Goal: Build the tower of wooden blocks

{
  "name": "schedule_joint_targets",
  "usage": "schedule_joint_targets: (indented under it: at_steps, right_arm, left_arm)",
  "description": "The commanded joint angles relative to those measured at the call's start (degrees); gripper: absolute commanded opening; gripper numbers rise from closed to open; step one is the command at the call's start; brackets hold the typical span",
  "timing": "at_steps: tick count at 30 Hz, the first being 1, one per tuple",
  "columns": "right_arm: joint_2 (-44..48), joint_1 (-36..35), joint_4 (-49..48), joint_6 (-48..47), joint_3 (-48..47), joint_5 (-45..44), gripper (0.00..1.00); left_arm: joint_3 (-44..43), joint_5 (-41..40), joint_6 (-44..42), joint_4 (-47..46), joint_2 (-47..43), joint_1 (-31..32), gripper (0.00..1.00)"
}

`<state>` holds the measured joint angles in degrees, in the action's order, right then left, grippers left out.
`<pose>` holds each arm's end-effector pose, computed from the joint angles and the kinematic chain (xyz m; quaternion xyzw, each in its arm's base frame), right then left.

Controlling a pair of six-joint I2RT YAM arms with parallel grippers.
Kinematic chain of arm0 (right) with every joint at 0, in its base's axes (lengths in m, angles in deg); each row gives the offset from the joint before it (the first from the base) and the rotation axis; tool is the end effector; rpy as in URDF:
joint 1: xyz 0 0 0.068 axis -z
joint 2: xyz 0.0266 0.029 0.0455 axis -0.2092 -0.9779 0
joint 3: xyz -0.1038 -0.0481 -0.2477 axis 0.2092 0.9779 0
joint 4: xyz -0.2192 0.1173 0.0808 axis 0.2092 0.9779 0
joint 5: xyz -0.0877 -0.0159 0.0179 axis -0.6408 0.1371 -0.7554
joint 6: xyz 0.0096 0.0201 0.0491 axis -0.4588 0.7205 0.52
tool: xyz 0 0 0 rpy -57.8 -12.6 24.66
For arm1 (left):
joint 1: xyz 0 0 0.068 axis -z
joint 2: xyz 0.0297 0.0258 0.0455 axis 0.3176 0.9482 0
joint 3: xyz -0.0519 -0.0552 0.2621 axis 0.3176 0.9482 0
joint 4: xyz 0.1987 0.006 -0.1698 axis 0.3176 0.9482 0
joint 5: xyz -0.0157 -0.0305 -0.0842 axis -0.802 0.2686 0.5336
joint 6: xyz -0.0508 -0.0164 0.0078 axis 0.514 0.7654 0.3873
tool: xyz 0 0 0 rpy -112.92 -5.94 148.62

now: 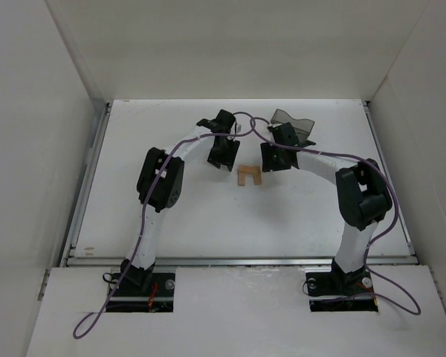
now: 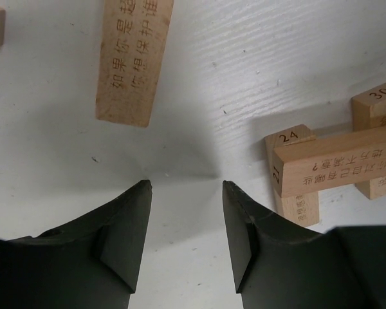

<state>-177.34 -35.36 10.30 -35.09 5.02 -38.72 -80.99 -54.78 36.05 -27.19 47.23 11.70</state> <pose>0.3679 0.1576 0.1864 -0.0878 0.9459 0.0856 0.3004 0.4233 -0.2523 0.1814 0.2102 0.9435 -0.1429 0.2127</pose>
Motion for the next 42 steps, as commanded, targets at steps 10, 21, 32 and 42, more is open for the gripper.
schedule_joint_targets:
  at_steps: [10,21,32,42]
  right_arm:
    - [-3.31,0.17,-1.47,3.81,-2.44,-0.79,0.57]
    - [-5.15,0.17,-1.47,4.34,-4.11,-0.79,0.57]
    - [-4.54,0.17,-0.42,4.86,-4.72,-0.26,0.57]
    - [-2.25,0.17,-0.42,5.92,0.01,-0.26,0.56]
  left_arm:
    - [-0.87,2.76,3.50,-0.84,2.37,2.04,0.45]
    - [-2.54,0.82,4.03,-0.31,3.51,2.04,0.45]
    - [-2.01,2.58,3.50,0.83,3.51,2.04,0.45]
    - [-0.34,3.10,3.50,1.36,2.99,2.04,0.45]
